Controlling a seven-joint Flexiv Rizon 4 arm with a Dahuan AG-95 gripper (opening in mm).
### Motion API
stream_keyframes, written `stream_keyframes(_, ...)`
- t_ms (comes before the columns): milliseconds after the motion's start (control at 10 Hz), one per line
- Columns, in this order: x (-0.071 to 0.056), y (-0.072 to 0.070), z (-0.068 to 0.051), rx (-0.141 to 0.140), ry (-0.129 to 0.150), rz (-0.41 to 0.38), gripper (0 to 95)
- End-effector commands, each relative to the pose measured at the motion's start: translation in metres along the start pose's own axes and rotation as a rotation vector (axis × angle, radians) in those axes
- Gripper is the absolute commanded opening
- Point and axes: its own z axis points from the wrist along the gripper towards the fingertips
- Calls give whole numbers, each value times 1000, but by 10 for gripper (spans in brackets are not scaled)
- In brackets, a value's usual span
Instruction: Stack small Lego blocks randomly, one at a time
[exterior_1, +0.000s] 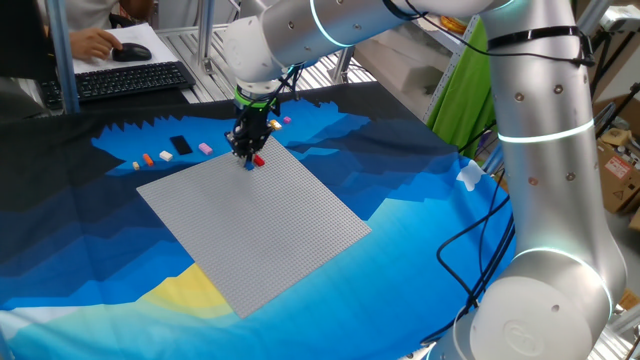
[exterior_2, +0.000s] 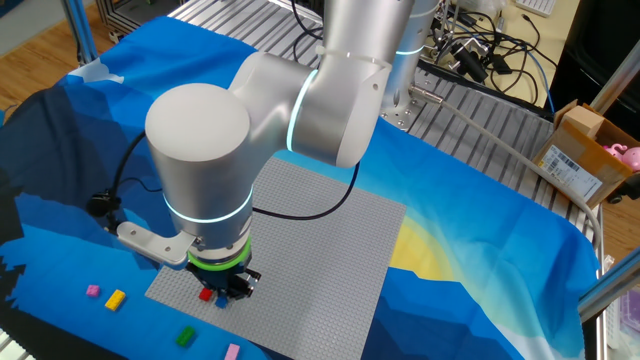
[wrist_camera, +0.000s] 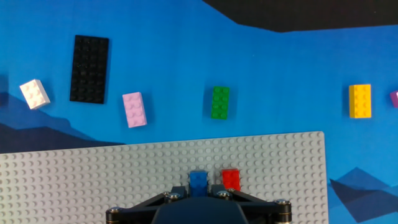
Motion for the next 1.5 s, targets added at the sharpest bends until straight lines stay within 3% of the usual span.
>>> stream_keyframes(100, -1, 0, 3, 1, 0, 2, 0)
stream_keyframes(400, 0, 0, 3, 3, -2, 1, 0)
stream_keyframes(500, 0, 0, 2, 4, -8, 2, 190)
stream_keyframes(900, 0, -1, -1, 12, -22, 9, 190)
stream_keyframes(1400, 4, -3, -14, 12, -32, 12, 190)
stream_keyframes(1500, 4, -2, -14, 12, -32, 9, 0)
